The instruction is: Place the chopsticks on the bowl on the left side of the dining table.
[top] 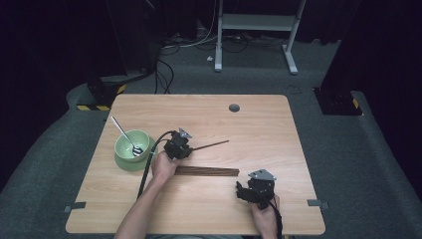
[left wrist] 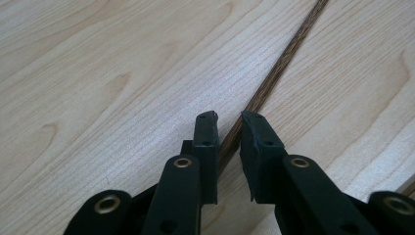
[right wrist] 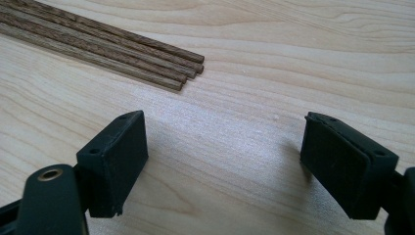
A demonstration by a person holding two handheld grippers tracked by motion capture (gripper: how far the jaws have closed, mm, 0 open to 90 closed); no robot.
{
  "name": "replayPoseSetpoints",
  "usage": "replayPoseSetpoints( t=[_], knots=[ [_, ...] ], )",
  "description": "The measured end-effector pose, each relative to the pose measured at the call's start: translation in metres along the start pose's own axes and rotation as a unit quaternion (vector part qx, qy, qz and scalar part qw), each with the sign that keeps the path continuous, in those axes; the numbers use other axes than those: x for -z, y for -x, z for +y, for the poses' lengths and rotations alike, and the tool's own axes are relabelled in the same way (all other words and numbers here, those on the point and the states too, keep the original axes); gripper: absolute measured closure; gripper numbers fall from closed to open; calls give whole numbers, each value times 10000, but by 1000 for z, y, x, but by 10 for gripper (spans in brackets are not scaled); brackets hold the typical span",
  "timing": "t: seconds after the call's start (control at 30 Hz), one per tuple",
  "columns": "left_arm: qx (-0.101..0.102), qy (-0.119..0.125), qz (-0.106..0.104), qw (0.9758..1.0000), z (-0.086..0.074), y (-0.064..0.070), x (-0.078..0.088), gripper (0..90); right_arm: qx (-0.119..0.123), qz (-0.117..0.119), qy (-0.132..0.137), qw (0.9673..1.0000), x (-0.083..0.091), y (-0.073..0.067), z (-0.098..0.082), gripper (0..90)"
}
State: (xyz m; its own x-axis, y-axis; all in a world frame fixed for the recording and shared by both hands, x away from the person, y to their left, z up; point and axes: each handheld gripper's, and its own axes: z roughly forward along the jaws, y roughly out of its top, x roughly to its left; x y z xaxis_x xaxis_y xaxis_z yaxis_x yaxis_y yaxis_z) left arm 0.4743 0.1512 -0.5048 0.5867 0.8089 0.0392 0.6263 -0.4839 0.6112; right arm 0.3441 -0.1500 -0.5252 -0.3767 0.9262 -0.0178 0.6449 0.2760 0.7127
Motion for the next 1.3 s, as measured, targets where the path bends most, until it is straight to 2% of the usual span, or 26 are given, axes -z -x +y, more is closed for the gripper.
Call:
replayPoseSetpoints(
  t=[0.37,0.4,0.6,0.77,1.3],
  knots=[
    [44,-73,142,9999,-3,-6,3,786,1,0,-1,10000,0,0,0,170],
    [97,-42,132,9999,-4,-6,3,788,1,1,0,10000,0,0,0,170],
    [95,-50,163,9998,-6,-9,5,797,2,1,1,10000,0,0,0,171],
    [184,-31,167,9997,-10,-13,7,806,2,1,0,10000,0,0,0,171],
    [274,75,183,9994,-19,-19,11,818,5,0,0,10000,0,0,0,171]
  ],
)
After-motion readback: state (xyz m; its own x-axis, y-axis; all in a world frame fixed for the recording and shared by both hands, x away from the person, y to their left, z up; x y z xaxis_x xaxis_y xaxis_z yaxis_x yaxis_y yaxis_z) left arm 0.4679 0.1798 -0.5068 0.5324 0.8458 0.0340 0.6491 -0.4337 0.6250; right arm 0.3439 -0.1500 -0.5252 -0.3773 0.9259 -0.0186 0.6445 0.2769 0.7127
